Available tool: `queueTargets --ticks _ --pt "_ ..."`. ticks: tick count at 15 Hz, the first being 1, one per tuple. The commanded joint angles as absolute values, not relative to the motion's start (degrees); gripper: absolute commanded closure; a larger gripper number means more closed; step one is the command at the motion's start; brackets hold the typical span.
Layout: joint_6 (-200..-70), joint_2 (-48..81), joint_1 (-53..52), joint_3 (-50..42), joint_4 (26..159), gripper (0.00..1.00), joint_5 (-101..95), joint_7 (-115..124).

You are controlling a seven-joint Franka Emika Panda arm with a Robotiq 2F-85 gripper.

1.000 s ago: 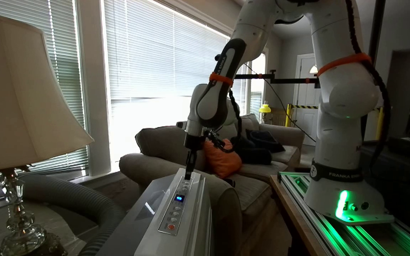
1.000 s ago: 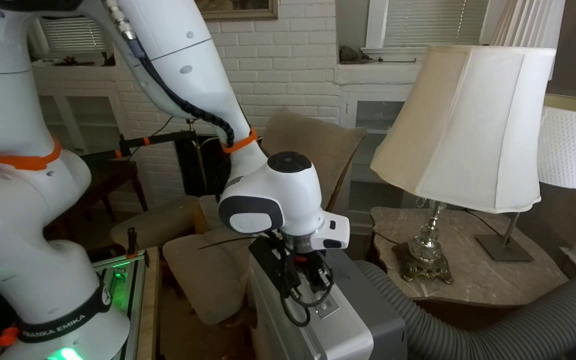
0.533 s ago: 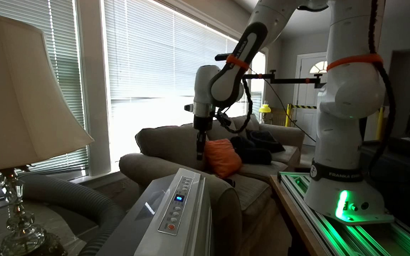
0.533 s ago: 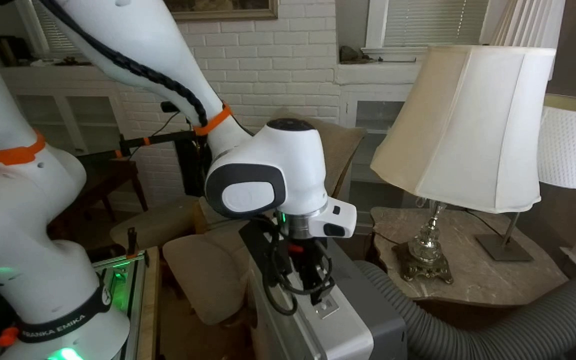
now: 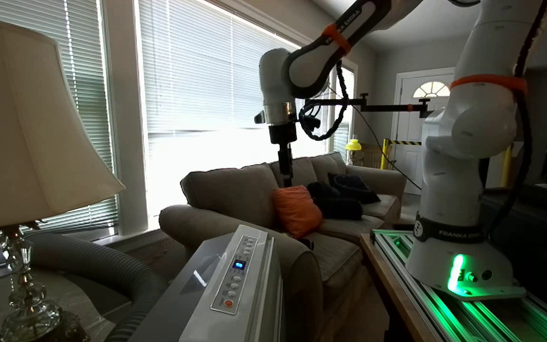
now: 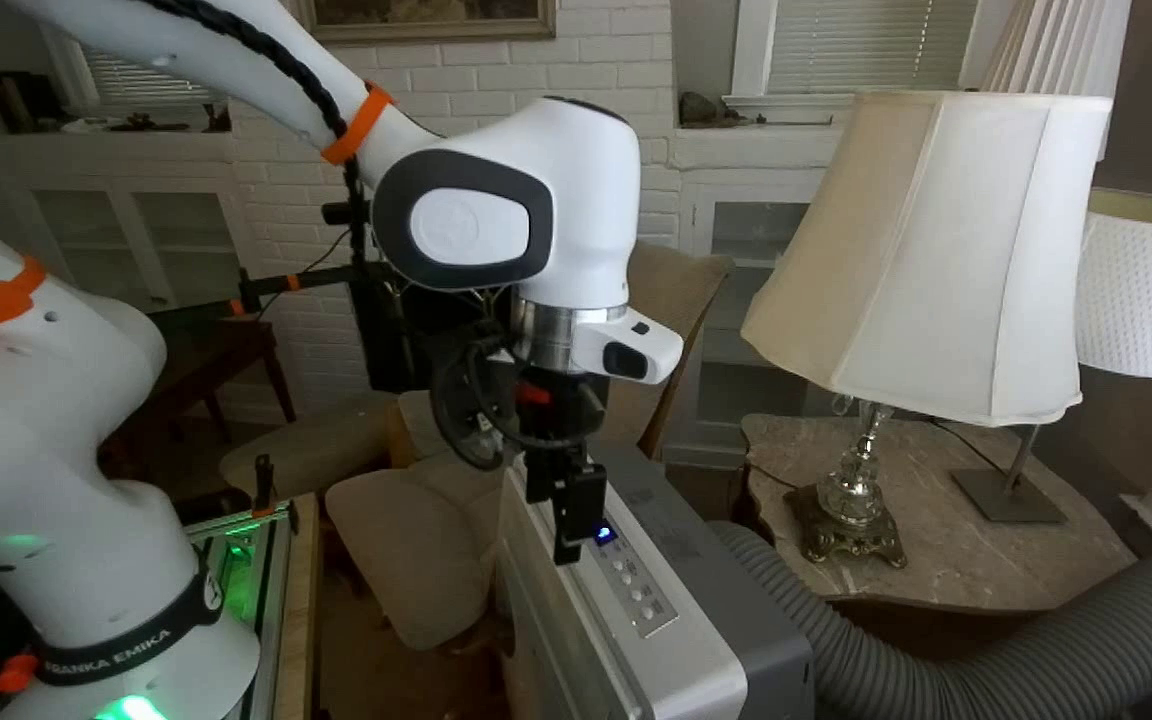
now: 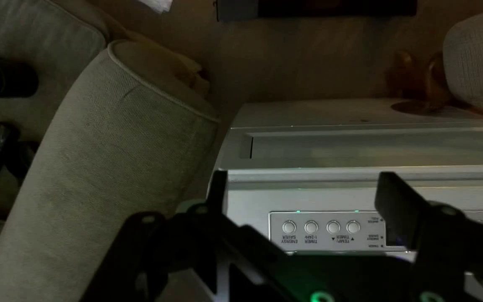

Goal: Press the power button on the device

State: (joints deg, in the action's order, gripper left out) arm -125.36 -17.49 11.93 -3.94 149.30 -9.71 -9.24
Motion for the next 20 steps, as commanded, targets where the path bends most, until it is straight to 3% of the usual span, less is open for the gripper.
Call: queueTargets --ticks 1,6,20 --pt "-115.2 -21.3 10.5 -5.2 146.5 0.00 -10.0 -8.3" --pt "-106.2 -23.0 10.6 -7.0 142.2 0.01 -11.2 -11.2" --pt "-107.7 -22.6 10.1 -7.5 142.3 0.00 -10.4 -10.3"
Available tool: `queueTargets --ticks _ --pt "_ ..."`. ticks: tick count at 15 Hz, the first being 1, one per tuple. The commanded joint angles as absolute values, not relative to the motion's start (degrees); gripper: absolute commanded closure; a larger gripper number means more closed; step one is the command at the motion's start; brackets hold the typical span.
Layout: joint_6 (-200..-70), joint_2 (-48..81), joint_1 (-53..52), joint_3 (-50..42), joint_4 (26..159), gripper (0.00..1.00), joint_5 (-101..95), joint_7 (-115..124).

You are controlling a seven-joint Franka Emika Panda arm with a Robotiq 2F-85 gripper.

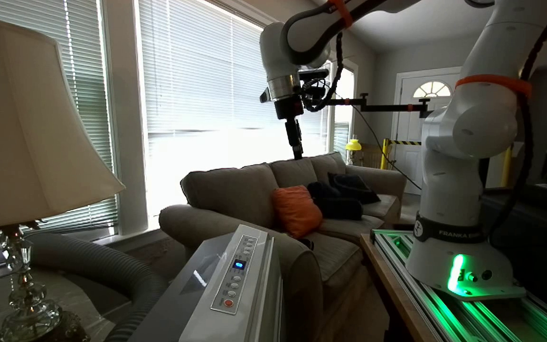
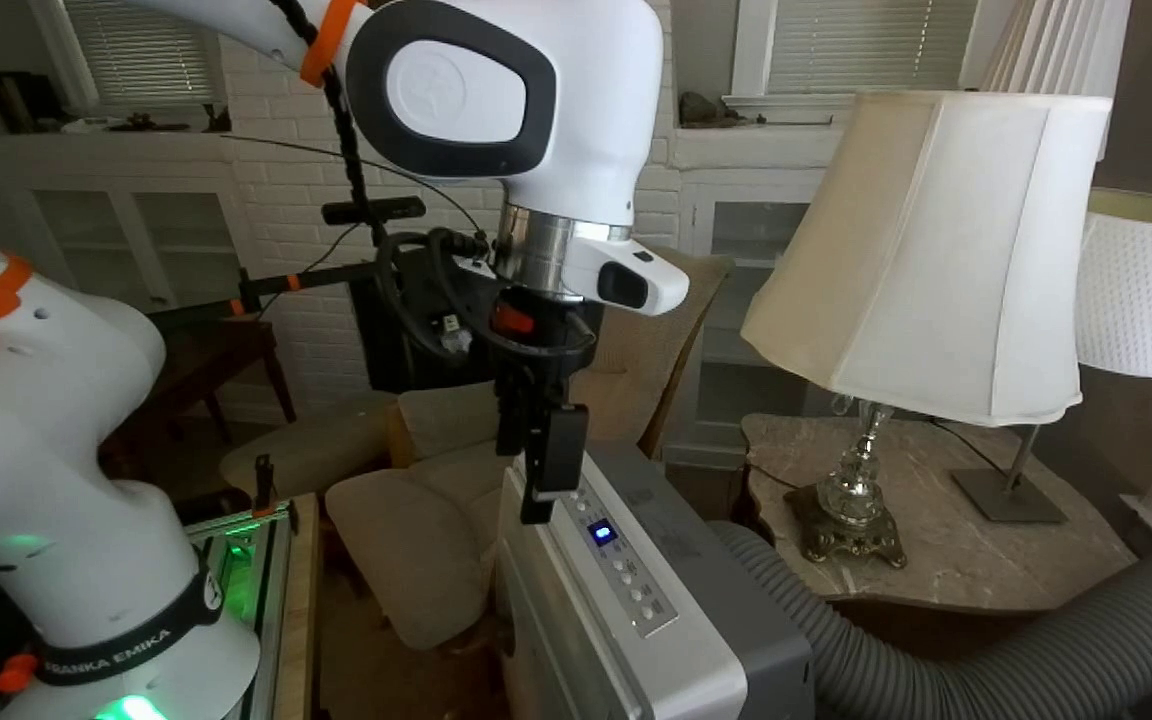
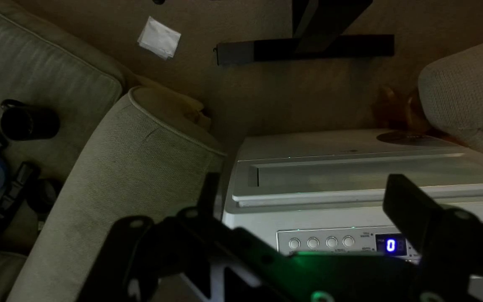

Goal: Press the power button on the device

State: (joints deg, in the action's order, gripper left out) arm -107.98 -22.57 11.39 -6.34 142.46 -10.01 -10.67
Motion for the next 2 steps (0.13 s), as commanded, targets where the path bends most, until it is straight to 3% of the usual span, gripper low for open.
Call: queueTargets --ticks 1,2 --pt "-107.7 -22.6 10.1 -7.5 142.3 0.00 -10.4 -10.3" --pt "-107.7 -22.6 10.1 -7.5 142.3 0.00 -10.4 -10.3"
